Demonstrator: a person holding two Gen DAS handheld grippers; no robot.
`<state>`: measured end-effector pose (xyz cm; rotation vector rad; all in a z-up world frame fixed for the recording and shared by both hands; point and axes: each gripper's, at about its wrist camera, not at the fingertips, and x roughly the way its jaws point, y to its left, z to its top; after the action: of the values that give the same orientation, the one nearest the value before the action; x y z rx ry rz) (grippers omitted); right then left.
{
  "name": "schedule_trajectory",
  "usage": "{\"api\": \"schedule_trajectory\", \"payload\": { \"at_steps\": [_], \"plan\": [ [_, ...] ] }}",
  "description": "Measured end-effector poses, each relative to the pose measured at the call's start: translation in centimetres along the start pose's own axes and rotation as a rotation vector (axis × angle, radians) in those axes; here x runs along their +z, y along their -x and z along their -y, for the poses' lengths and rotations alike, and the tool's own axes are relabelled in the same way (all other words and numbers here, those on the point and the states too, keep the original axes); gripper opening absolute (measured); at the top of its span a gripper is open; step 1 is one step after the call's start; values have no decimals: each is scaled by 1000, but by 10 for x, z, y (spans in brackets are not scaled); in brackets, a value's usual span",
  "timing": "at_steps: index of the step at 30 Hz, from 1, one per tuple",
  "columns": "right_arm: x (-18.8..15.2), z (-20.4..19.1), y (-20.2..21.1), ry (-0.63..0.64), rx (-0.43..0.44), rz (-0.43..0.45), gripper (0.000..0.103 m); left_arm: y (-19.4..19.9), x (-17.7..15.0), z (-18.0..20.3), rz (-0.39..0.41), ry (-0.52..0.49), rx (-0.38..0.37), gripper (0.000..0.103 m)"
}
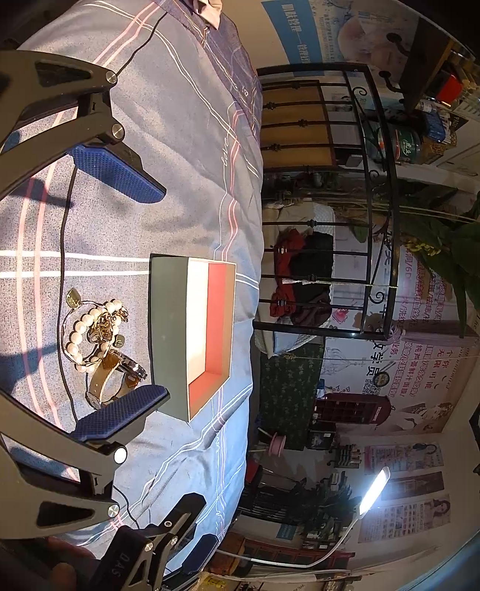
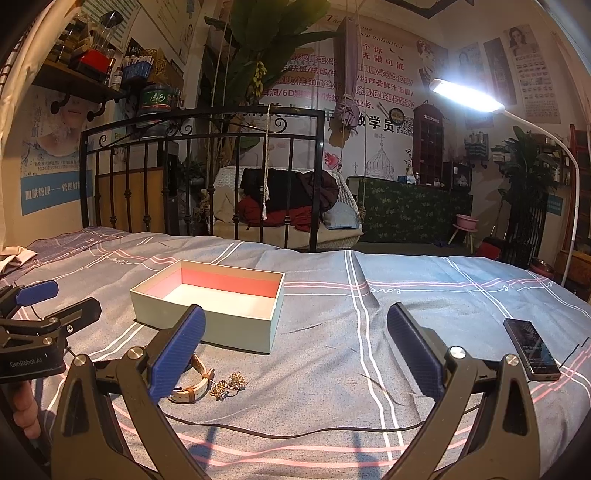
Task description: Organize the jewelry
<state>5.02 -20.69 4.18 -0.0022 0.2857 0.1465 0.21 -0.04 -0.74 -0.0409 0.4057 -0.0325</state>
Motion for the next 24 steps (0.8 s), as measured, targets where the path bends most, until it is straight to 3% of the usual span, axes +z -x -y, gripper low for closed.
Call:
{"api": "schedule_trajectory", "payload": {
  "at_steps": [9, 12, 24],
  "plan": [
    [-13, 2, -21, 12, -12, -115, 97, -22, -25, -12, -234, 8, -22, 96],
    [-18, 1, -29, 20, -15, -146, 97, -29, -30, -11, -263, 6, -32, 96],
    [-34, 2, -58, 19, -6, -270, 97, -72, -36, 19, -401, -170, -131, 96]
  ]
}}
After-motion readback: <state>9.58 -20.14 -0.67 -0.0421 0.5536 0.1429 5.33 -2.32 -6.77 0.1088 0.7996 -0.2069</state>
